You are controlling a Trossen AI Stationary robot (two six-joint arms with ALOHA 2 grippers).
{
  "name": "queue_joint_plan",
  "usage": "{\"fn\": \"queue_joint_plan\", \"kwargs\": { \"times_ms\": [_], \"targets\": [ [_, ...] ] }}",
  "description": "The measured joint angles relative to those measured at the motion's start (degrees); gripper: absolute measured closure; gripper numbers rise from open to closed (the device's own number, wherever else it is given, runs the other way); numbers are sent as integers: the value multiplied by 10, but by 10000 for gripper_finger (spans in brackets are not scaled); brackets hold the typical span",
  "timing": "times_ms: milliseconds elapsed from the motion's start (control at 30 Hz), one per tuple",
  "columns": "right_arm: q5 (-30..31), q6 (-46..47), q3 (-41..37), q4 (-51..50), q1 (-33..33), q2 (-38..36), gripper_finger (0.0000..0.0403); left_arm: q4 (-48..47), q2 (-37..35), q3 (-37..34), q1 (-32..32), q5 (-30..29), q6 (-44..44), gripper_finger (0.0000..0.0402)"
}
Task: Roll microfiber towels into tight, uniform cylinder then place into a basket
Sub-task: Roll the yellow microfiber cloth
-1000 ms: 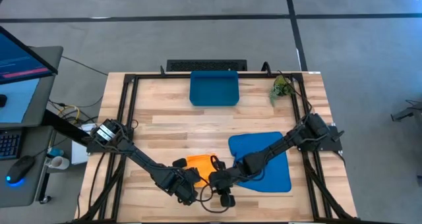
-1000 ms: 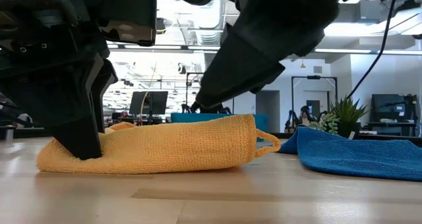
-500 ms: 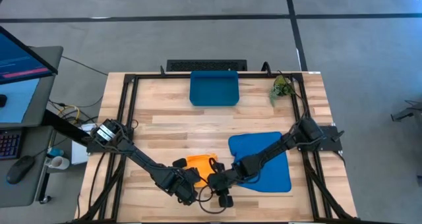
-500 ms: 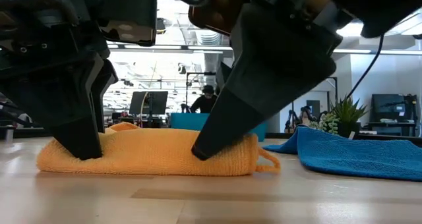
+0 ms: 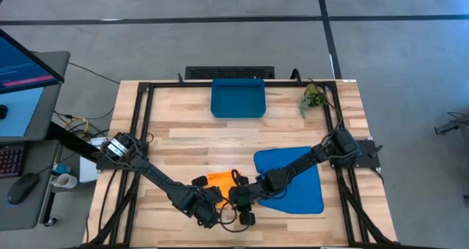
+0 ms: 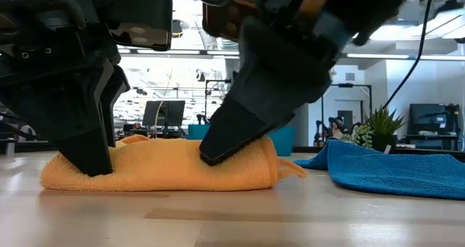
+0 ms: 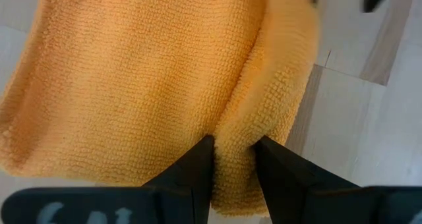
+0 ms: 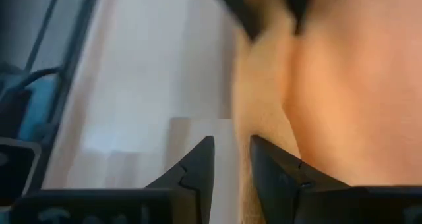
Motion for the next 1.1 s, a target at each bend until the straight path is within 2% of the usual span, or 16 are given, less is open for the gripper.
{"fn": "queue_joint_plan", "kwargs": {
  "times_ms": [200,433,800,967,1100],
  "targets": [
    [21,46,2,-26,-23,9,282,0,0,0,0,-4,13,299],
    [24,62,3,-46,-25,10,282,-11,1,3,-6,-48,35,299],
    [27,71,2,-49,-23,11,282,-131,3,85,-65,-141,30,299],
    [25,71,1,-47,-23,12,282,-89,2,96,-97,-207,141,299],
    [25,72,1,-47,-23,12,282,-40,2,78,-97,-208,198,299]
  ]
}}
